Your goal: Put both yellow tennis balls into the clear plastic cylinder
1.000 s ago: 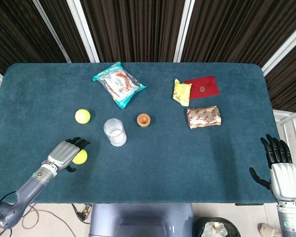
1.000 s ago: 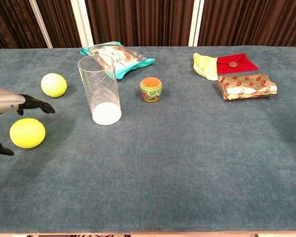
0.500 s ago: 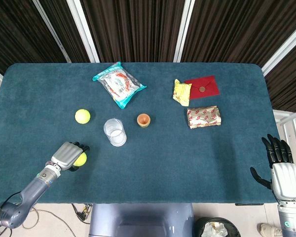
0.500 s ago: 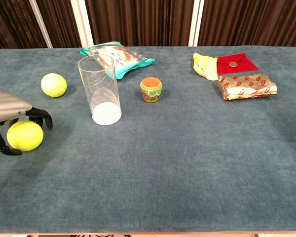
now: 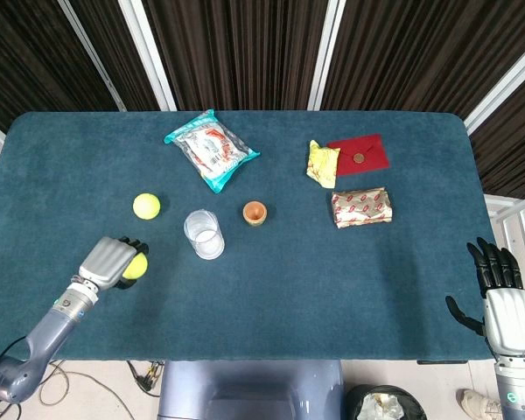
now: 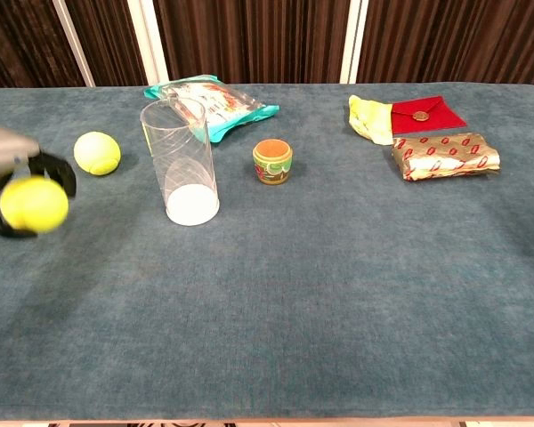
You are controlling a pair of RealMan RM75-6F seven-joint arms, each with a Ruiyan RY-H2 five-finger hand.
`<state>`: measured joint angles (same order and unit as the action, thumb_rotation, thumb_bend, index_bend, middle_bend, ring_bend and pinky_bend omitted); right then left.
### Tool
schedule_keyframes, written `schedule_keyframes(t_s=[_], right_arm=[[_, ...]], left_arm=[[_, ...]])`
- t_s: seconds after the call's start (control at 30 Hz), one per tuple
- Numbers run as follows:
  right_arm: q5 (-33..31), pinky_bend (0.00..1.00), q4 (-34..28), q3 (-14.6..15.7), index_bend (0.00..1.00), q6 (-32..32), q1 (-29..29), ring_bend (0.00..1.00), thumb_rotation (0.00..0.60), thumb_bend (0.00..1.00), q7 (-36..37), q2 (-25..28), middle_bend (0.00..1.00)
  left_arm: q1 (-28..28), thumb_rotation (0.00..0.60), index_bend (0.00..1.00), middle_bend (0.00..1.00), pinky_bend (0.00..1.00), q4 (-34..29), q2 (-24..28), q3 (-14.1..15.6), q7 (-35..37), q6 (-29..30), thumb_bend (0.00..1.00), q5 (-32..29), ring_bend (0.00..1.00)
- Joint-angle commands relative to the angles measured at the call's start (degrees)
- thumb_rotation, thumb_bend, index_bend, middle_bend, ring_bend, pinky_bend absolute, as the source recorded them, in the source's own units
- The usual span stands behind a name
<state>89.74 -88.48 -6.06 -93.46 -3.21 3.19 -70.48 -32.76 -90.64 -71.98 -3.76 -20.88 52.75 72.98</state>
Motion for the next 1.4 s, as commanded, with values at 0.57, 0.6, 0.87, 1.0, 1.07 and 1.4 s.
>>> schedule_keyframes(t_s=[0.57,0.6,0.87,1.0,1.07,1.4], right_arm=[[0.3,0.0,0.11,0.2,0.0,0.54,-0.3,0.02,0.6,0.34,-1.1,-0.51,0.02],[0.28,0.0,0.13,0.2,0.0,0.56,-0.31,0.02,0.6,0.34,-1.11,-0.53,0.02],[0.11,0.0,0.32,0.12,0.0,0.71,-0.38,0.02,0.6,0.34,-0.94,-0.59,0.02],[0.04,0.0,0.37,0.07,0.0,0.69,-0.36,0.02,0.6,0.34,-0.75,-0.56,0.02],[0.03,0.0,0.36,0.08,0.0,0.68,-0.34,0.02,0.6,0.34,-0.64,-0.53,0.02],[-0.08,0.0,0.37,-0.05,0.0,0.41,-0.21,0.02,0.6,0.34,-0.23,-0.37,0.02]], left_arm=[[-10.6,0.6,0.36,0.42,0.58,-13.78,11.15,-13.61,-6.31,-0.56,0.29,-11.28,0.37],[-11.51,0.6,0.36,0.42,0.57,-13.95,10.96,-13.81,-7.41,-1.0,0.29,-12.45,0.37],[-18.25,0.6,0.36,0.42,0.57,-15.32,7.59,-13.15,-16.8,-2.14,0.28,-20.64,0.37],[-20.37,0.6,0.36,0.42,0.57,-15.95,5.66,-12.16,-19.42,-1.58,0.28,-23.89,0.37],[-21.18,0.6,0.36,0.42,0.57,-15.98,4.98,-11.53,-20.55,-1.39,0.28,-25.02,0.37],[-23.94,0.6,0.34,0.4,0.57,-14.53,1.57,-8.83,-23.18,-0.18,0.25,-28.61,0.36]])
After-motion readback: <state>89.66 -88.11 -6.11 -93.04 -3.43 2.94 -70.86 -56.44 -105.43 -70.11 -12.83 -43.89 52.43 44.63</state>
